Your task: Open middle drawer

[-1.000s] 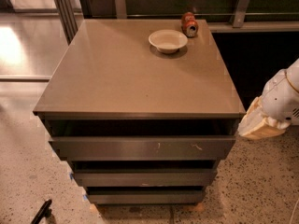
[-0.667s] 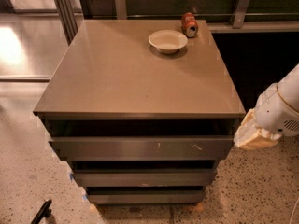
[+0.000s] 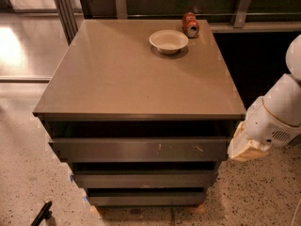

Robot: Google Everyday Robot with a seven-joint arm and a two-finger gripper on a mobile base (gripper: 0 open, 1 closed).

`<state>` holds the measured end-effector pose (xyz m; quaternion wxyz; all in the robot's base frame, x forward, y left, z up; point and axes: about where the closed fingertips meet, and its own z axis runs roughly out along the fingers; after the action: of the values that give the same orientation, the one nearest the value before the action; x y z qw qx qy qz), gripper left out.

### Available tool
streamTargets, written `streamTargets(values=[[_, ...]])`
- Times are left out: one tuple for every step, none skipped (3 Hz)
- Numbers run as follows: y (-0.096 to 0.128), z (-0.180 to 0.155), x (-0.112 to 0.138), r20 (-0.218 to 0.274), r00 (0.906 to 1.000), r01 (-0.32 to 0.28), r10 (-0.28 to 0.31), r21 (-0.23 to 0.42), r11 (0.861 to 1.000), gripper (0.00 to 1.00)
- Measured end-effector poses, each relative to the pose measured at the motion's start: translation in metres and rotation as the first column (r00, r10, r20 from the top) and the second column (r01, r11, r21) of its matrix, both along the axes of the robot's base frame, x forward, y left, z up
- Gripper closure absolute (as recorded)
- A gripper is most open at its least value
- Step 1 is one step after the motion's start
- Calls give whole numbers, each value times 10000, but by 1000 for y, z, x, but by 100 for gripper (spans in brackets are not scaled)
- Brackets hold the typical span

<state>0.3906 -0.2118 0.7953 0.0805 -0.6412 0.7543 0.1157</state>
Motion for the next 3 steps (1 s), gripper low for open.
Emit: streamTargets(values=[[11,-19,4,-126,9999,77,-71,470,9989,100],[25,-49,15,-420,9990,175,-138,887,9959,100],[27,-54,19,-435,9989,236,-192,1013,9946,100]])
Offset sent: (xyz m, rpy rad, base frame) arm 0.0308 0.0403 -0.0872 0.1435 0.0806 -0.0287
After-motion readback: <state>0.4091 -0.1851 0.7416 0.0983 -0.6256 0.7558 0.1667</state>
